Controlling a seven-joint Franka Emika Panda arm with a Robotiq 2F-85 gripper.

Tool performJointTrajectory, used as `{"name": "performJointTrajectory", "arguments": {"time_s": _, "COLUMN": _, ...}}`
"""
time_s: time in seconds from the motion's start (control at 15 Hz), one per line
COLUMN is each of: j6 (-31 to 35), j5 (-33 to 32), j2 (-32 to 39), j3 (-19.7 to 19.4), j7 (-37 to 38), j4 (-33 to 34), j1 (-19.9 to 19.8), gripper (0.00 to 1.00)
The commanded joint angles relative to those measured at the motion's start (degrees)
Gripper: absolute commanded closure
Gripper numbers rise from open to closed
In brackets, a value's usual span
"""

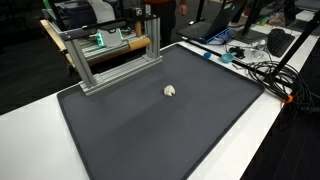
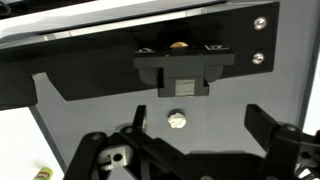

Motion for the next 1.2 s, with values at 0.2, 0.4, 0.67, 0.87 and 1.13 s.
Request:
{"name": "performJointTrajectory", "arguments": {"time_s": 0.2, "j6": 0.18, "j5": 0.33, "j2": -1.13, "j3": 0.23, "j7": -0.17, "j4": -0.79, "j1": -0.22, "gripper": 0.0}}
{"name": "performJointTrajectory", "arguments": {"time_s": 0.4, "j6": 1.63, "j5": -0.29, "j2": -2.28, "j3": 0.71, "j7": 0.93, "j4": -2.69, "j1": -0.64, "gripper": 0.0}}
{"name": "performJointTrajectory", "arguments": {"time_s": 0.67, "j6": 4.46, "j5": 0.2, "j2": -2.23, "j3": 0.1, "j7": -0.01, "j4": -5.17, "j1": -0.36, "gripper": 0.0}}
{"name": "performJointTrajectory", "arguments": {"time_s": 0.87, "j6": 7.76, "j5": 0.49, "j2": -2.11, "j3": -0.18, "j7": -0.01, "j4": -7.16, "j1": -0.48, "gripper": 0.0}}
{"name": "performJointTrajectory", "arguments": {"time_s": 1.13, "j6": 7.96, "j5": -0.07, "j2": -2.45, "j3": 0.17, "j7": 0.98, "j4": -8.3, "j1": -1.45, "gripper": 0.0}}
